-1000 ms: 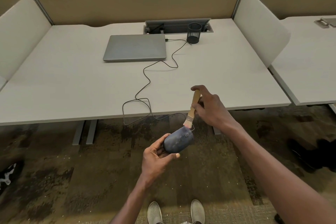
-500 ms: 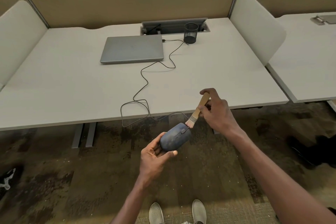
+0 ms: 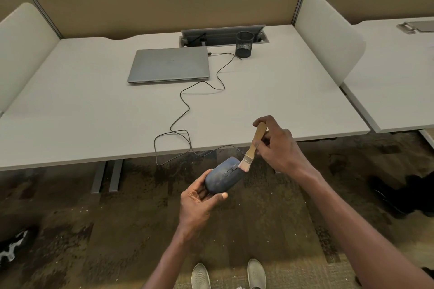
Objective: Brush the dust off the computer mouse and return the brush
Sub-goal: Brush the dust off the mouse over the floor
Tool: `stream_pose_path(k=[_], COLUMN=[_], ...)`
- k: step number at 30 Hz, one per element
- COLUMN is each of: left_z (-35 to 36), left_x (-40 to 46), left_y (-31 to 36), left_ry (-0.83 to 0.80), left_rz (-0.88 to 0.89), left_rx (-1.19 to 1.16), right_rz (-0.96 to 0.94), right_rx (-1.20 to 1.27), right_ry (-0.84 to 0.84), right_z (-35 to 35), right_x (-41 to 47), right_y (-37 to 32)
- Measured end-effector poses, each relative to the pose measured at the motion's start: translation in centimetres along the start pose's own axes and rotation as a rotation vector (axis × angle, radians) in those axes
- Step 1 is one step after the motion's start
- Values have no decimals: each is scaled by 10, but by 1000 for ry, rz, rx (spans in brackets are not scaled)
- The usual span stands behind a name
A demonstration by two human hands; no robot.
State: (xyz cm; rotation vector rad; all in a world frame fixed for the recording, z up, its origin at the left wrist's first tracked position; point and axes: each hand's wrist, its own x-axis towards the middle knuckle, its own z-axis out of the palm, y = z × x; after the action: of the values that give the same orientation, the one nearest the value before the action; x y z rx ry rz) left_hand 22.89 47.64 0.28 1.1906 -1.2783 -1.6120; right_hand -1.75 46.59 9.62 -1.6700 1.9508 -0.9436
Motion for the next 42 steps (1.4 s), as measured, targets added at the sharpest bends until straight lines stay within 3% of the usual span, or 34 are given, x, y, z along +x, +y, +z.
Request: stream_pose_path(k=[13, 20, 27, 33, 42], left_z=[-2, 0, -2, -3, -2], left_x=[1, 3, 0, 0, 0], left_y=[0, -2, 0, 0, 1], left_ry=[-17, -31, -28, -24, -29], left_rz=[-9, -14, -7, -3, -1], left_rx=[-32, -38, -45, -54, -42], right_rz=[-15, -61, -91, -93, -149], right_rx=[185, 111, 156, 62, 30], right_ry=[72, -85, 44, -39, -2], right_z=[-1, -4, 1, 1, 4], right_x=[2, 1, -2, -5, -7], right_y=[-6, -20, -28, -32, -39])
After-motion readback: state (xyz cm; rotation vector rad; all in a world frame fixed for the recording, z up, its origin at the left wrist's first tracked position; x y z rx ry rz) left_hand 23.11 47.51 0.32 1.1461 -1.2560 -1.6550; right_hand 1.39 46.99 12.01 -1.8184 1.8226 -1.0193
